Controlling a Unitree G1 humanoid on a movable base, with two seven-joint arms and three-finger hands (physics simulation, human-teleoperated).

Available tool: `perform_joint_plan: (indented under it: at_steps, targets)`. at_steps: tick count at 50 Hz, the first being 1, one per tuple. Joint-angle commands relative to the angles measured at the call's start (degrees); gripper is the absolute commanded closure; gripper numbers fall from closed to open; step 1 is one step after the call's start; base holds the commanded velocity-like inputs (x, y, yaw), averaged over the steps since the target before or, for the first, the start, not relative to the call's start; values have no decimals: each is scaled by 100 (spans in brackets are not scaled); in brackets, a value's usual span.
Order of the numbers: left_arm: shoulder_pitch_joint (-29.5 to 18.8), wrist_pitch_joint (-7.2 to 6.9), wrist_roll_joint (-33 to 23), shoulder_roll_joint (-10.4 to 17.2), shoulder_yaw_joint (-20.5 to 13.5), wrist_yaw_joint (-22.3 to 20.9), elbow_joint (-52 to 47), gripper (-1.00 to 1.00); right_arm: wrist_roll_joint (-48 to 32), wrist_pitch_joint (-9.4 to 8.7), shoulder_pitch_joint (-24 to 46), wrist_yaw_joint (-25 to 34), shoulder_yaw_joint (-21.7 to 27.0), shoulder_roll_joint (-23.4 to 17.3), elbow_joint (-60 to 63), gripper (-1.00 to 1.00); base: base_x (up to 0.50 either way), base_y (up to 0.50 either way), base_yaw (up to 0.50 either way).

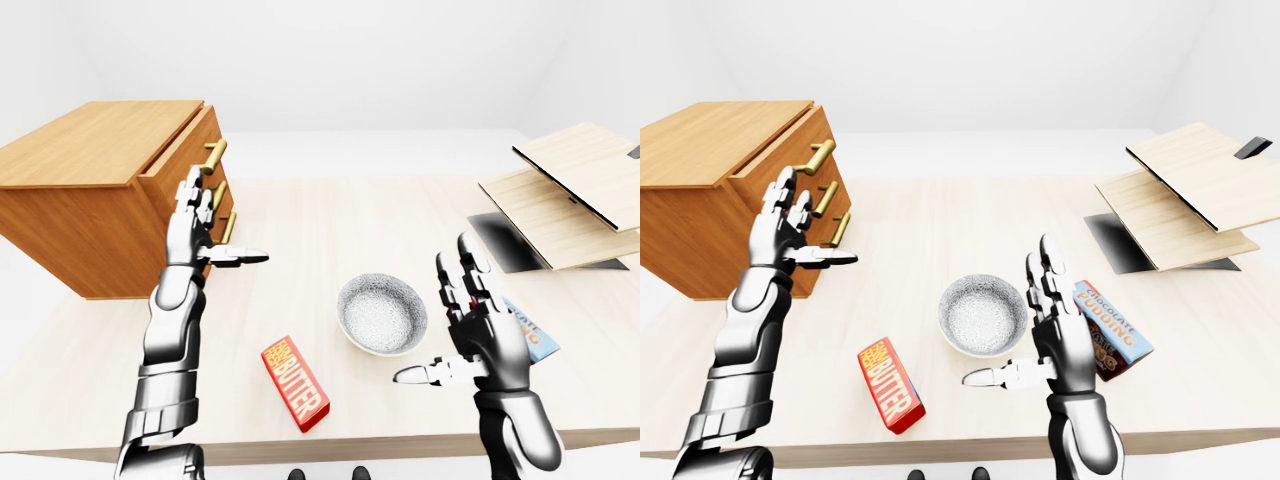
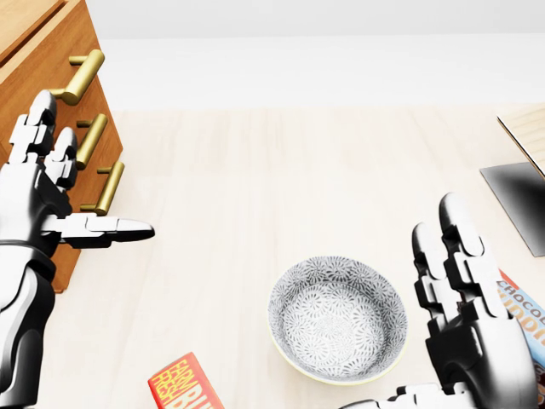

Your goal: Close the top drawer of the cabinet and put the bowl on top of it.

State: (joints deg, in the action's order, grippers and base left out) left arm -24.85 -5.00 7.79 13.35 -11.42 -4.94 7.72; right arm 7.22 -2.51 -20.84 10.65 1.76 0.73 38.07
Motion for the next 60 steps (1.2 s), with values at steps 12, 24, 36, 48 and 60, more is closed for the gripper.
perform_joint_plan:
  at_steps: [12, 24, 36, 48, 60]
  targets:
    - [-51, 0, 160, 107, -80, 20, 148, -100, -77, 74, 48, -62, -91, -25, -138, -100, 0, 0, 0]
    - [-54, 0, 273, 186, -147, 55, 94, -100, -47, 89, 57, -84, -90, -40, -145, -100, 0, 0, 0]
    - [-191, 0, 346, 268, -189, 69, 417, -100, -14, 75, 76, -72, -72, -37, -139, -100, 0, 0, 0]
    - [-289, 0, 439, 382, -241, 99, 655, -100, -3, 84, 66, -52, -57, -34, -133, -100, 0, 0, 0]
    - [-363, 0, 573, 506, -314, 104, 1003, -100, -22, 149, 64, -50, -78, -36, -200, -100, 0, 0, 0]
